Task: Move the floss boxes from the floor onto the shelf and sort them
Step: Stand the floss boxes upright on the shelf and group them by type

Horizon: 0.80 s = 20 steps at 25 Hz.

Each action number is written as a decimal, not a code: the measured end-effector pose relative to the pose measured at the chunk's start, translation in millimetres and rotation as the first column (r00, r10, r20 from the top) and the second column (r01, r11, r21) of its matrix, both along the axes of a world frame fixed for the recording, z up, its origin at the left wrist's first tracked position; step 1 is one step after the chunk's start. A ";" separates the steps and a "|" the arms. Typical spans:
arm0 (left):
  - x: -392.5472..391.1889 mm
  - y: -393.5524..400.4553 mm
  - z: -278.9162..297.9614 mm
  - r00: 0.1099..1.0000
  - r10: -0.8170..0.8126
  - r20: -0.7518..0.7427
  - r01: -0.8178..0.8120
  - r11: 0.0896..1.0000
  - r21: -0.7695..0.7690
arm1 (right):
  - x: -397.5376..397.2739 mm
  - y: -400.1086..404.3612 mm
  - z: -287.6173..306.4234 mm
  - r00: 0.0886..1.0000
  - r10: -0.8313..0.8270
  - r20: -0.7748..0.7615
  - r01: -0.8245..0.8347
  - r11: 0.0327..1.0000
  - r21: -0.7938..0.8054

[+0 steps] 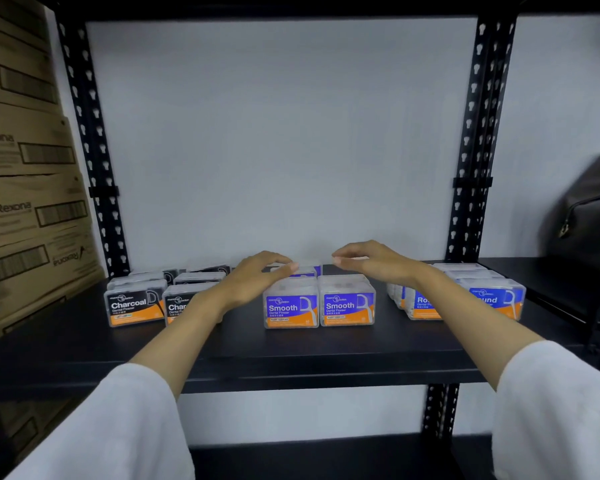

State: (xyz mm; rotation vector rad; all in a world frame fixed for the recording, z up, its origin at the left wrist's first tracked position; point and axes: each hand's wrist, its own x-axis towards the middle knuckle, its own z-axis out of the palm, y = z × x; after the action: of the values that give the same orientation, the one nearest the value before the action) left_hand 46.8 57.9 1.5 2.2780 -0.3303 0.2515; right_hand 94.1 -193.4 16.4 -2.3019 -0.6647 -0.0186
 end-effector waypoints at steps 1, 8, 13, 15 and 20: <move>4.4 0.3 1.0 1.000 -0.002 -0.024 0.002 1.000 0.001 | 8.0 3.8 1.8 1.000 0.004 0.014 -0.004 1.000 0.001; 36.3 9.8 1.9 0.992 0.016 -0.126 0.003 0.988 0.156 | 68.8 34.7 -0.4 0.992 0.057 0.113 -0.048 0.996 -0.081; 49.8 16.6 -4.8 1.000 -0.017 0.009 0.015 0.984 0.178 | 90.1 42.4 -12.6 0.992 0.116 0.058 -0.108 0.985 -0.132; 55.1 17.6 -1.8 0.999 -0.035 0.018 0.031 0.986 0.162 | 90.7 38.5 -12.3 0.992 0.109 0.058 -0.101 0.987 -0.126; 61.5 15.3 8.4 0.997 -0.039 -0.066 0.050 0.983 0.175 | 82.6 2.1 -0.3 0.999 0.046 0.015 -0.041 0.970 -0.238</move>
State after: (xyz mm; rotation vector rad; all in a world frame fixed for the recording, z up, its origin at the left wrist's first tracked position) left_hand 108.3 73.2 9.9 2.4444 -0.3848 0.1324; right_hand 176.8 -191.3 16.1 -2.5190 -0.7635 0.0611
